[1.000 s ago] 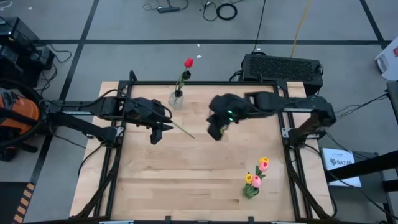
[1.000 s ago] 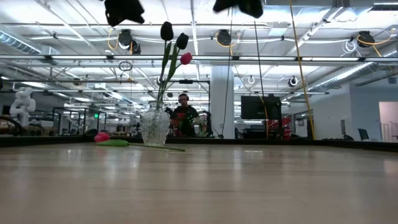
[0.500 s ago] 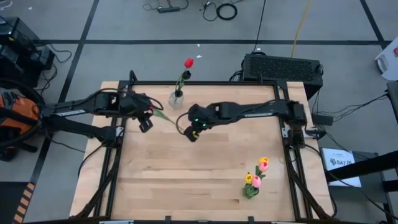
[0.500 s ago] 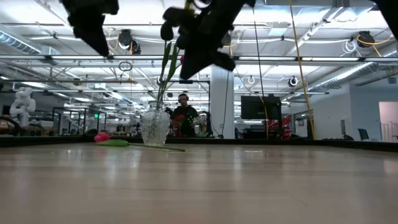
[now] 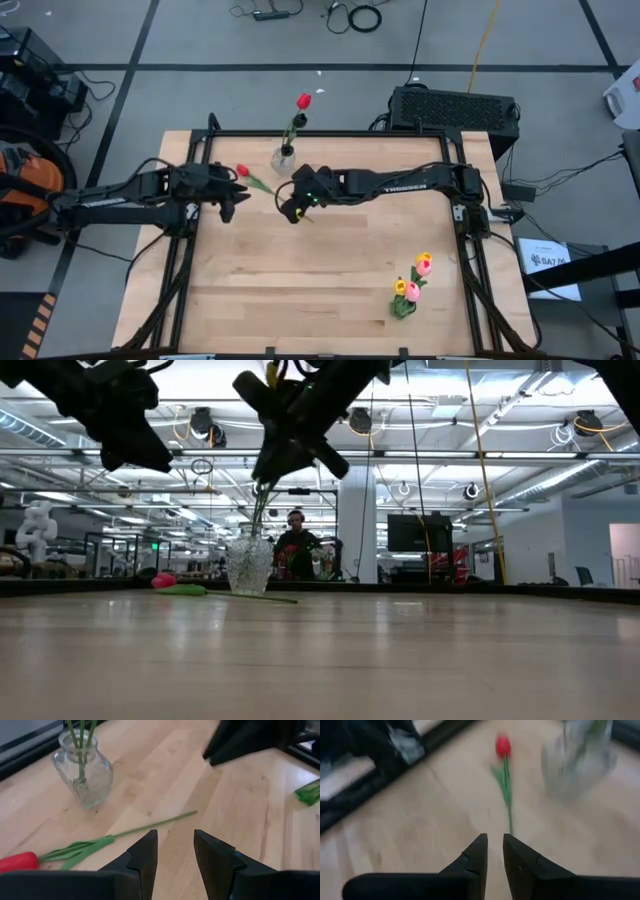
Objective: Sort flowers into vase by color
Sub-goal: Put the red tulip into the transparent flower vase
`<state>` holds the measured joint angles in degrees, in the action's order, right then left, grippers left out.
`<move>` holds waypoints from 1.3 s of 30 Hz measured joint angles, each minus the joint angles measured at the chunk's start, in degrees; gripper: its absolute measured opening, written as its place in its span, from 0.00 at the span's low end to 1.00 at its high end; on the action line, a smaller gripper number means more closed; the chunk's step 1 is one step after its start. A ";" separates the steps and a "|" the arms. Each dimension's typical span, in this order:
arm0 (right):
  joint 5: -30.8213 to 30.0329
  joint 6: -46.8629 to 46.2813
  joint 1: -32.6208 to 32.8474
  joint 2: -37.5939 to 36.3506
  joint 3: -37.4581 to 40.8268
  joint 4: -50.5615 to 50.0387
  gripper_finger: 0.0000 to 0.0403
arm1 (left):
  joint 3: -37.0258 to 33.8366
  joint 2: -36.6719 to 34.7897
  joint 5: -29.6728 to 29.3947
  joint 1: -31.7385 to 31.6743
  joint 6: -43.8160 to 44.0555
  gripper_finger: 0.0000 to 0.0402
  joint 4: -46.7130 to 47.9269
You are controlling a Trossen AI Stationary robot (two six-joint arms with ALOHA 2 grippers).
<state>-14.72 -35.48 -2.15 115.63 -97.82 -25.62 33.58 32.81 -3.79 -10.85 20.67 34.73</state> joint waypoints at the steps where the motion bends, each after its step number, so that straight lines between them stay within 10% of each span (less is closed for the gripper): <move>1: -1.00 1.20 0.00 0.53 -0.10 2.27 0.14 | -0.62 -0.39 0.04 0.01 0.03 0.33 -0.21; 19: 0.06 6.09 0.04 15.22 0.05 10.31 0.35 | -1.66 -0.60 0.20 0.04 1.53 0.33 1.83; 39: 1.82 2.93 -0.02 19.19 -0.30 2.49 0.19 | -1.66 -0.31 0.17 0.04 1.44 0.33 3.72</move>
<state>-12.90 -32.55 -2.17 134.82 -98.13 -23.13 31.92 32.50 -3.62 -10.81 22.11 38.46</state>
